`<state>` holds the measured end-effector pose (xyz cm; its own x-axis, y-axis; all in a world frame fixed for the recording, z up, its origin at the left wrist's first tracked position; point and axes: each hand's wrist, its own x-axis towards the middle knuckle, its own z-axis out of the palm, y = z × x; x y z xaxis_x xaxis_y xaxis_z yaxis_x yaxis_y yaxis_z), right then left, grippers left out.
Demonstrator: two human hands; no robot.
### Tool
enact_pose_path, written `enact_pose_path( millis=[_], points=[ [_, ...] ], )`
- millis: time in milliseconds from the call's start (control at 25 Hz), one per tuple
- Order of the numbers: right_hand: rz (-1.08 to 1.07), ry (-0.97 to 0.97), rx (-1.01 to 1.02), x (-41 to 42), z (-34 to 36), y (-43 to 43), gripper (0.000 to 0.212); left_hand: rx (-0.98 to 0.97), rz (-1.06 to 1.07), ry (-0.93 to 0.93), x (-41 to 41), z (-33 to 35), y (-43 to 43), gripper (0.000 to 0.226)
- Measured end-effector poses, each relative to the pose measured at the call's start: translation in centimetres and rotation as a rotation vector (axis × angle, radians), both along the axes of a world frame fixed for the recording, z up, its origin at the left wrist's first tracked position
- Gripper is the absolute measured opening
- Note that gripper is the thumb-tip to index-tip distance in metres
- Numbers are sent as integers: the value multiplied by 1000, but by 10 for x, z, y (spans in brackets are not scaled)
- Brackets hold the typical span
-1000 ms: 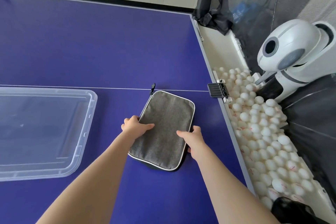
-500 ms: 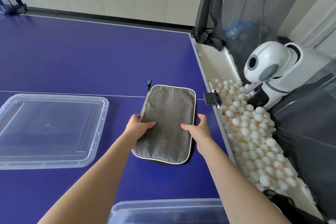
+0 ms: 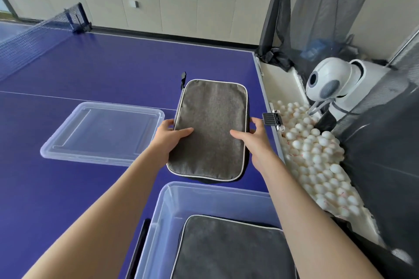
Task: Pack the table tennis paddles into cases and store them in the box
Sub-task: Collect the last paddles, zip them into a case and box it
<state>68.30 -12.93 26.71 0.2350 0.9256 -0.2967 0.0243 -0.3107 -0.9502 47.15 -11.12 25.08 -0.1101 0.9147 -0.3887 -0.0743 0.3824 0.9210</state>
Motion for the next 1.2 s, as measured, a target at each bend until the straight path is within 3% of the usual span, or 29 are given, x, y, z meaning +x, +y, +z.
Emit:
enact_pose_path(
  millis=[400,720,880,1200],
  points=[
    [225,95,-2,-73,-7,-95,59,34,189,-45,-76,13,-148,49],
    [466,18,48,-206,-21,-142,55,73,420,-68,-192,-8,-254,57],
    [571,1,-5,-289,-34,-181,58,47,501,-131,-272,-26,-305,47],
    [544,-67,-30,-412,-59,-254,61,51,494,-177,-400,-46,-369,34]
  ],
)
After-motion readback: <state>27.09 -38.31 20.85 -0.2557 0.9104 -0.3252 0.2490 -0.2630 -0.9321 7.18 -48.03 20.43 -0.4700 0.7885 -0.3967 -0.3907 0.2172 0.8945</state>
